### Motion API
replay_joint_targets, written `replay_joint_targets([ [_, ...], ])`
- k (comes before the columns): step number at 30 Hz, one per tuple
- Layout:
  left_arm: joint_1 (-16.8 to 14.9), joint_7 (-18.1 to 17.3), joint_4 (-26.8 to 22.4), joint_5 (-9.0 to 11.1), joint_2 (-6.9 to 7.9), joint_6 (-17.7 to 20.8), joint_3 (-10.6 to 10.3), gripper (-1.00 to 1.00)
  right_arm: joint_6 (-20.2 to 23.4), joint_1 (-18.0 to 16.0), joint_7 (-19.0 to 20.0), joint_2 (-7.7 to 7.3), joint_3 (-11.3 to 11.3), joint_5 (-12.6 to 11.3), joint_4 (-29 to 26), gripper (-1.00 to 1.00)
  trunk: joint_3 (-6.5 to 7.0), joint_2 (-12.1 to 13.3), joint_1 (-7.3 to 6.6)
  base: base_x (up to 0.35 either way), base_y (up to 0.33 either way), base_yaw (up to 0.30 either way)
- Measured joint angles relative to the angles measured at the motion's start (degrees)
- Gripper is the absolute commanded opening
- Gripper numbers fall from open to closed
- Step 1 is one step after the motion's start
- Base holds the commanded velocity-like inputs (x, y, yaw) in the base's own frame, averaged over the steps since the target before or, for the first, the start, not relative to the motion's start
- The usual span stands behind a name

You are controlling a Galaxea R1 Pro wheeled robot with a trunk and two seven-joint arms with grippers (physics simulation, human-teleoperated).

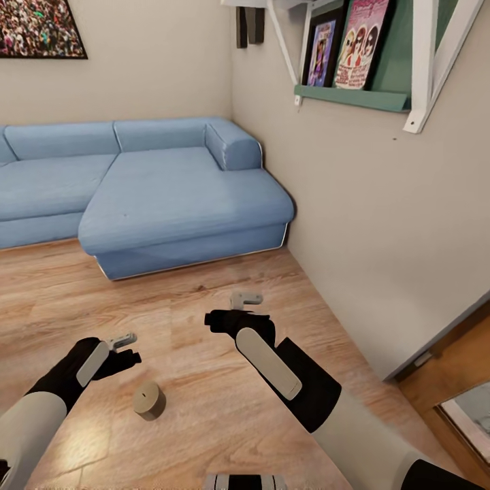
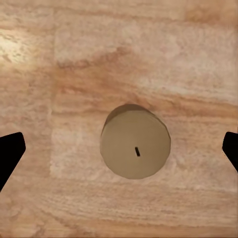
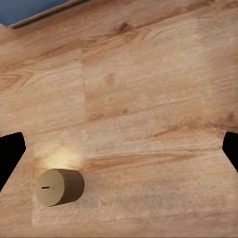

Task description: Place each of the two pumpkins and all three candles from the living room inside a cabinet in the living room (use any cabinet), then make sure every cabinet is closed, and position the cauldron so it is next to a table in the living room.

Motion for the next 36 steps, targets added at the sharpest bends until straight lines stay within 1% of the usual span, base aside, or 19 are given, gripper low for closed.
replay_joint_targets([
  [15, 0.0, -0.3, -0.1, 0.0, -0.16, -0.4, -0.5, 1.00, 0.0, 0.0, 0.0, -0.10, -0.1, 0.0, 0.0, 1.00, -3.33, -0.2, 0.39, 0.000, 0.000, 0.000],
  [17, 0.0, -0.3, 0.0, 0.0, -0.16, -1.1, -0.5, 1.00, 0.2, 0.0, 0.1, -0.42, -0.2, -0.2, -0.5, 1.00, -3.77, -0.2, 0.44, 0.000, 0.000, 0.000],
  [18, 0.0, -0.3, 0.0, -0.1, -0.16, -1.2, -0.5, 1.00, 0.5, 0.0, 0.1, -0.60, -0.3, -0.3, -0.9, 1.00, -3.78, -0.2, 0.43, 0.000, 0.000, 0.000],
  [20, 0.0, -0.3, 0.0, -0.1, -0.16, -1.4, -0.7, 1.00, 2.0, 0.5, 0.4, -1.65, -0.5, -0.5, -2.7, 1.00, -3.78, -0.2, 0.43, 0.000, 0.000, 0.000],
  [21, 0.0, -0.3, 0.0, -0.1, -0.16, -1.5, -0.7, 1.00, 2.9, 1.3, 0.7, -2.53, -0.8, -0.6, -4.4, 1.00, -3.78, -0.2, 0.43, 0.000, 0.000, 0.000],
  [23, 0.0, -0.3, 0.0, -0.1, -0.16, -1.6, -0.7, 1.00, 3.6, 2.2, 1.1, -3.44, -1.4, -1.1, -6.4, 1.00, -3.78, -0.2, 0.43, 0.000, 0.000, 0.000],
  [24, 0.0, -0.3, -0.1, -0.1, -0.19, -1.6, -0.7, 1.00, 4.0, 3.1, 1.9, -4.34, -2.2, -2.1, -8.3, 1.00, -3.78, -0.2, 0.43, 0.000, 0.000, 0.000],
  [25, 0.0, -0.3, -0.1, -0.1, -0.21, -1.6, -0.7, 1.00, 4.3, 3.8, 3.0, -5.26, -3.1, -3.8, -10.0, 1.00, -3.78, -0.2, 0.43, 0.000, 0.000, 0.000],
  [27, 0.0, -0.3, -0.1, -0.1, -0.22, -1.6, -0.8, 1.00, 4.5, 4.3, 4.3, -6.40, -3.7, -5.8, -11.3, 1.00, -3.78, -0.2, 0.43, 0.000, 0.000, 0.000],
  [28, 0.0, -0.3, -0.1, -0.1, -0.23, -1.7, -0.8, 1.00, 4.6, 4.6, 5.8, -7.67, -4.0, -7.7, -12.1, 1.00, -3.78, -0.2, 0.43, 0.000, 0.000, 0.000],
  [29, 0.0, -0.3, -0.1, -0.1, -0.23, -1.7, -0.8, 1.00, 4.7, 4.7, 6.7, -8.38, -4.2, -8.5, -12.4, 1.00, -3.78, -0.2, 0.43, 0.000, 0.000, 0.000],
  [30, 0.0, -0.3, -0.1, -0.1, -0.24, -1.7, -0.8, 1.00, 4.7, 4.8, 7.7, -9.08, -4.3, -9.2, -12.6, 1.00, -3.78, -0.2, 0.43, 0.000, 0.000, 0.000],
  [31, 0.0, -0.3, -0.1, -0.1, -0.22, -1.7, -0.8, 1.00, 4.8, 4.9, 9.8, -10.29, -4.6, -10.1, -13.0, 1.00, -3.78, -0.2, 0.43, 0.000, 0.000, 0.000],
  [32, 0.0, -0.3, -0.1, -0.1, -0.22, -1.7, -0.8, 1.00, 4.8, 5.0, 10.9, -10.89, -4.6, -10.5, -13.1, 1.00, -3.78, -0.2, 0.43, 0.000, 0.000, 0.000],
  [33, 0.0, -0.3, -0.1, -0.1, -0.23, -1.7, -0.8, 1.00, 4.8, 5.1, 12.8, -11.85, -4.8, -11.0, -13.3, 1.00, -3.78, -0.2, 0.43, 0.000, 0.000, 0.000],
  [35, 0.0, -0.3, -0.1, -0.1, -0.24, -1.7, -0.8, 1.00, 4.9, 5.1, 14.8, -12.81, -4.9, -11.4, -13.5, 1.00, -3.99, -0.2, 0.46, 0.000, 0.000, 0.000],
  [36, 0.0, -0.3, -0.2, -0.1, -0.24, -1.7, -0.8, 1.00, 4.9, 5.1, 15.3, -13.03, -4.9, -11.5, -13.5, 1.00, -4.21, -0.3, 0.49, 0.000, 0.000, 0.000],
])
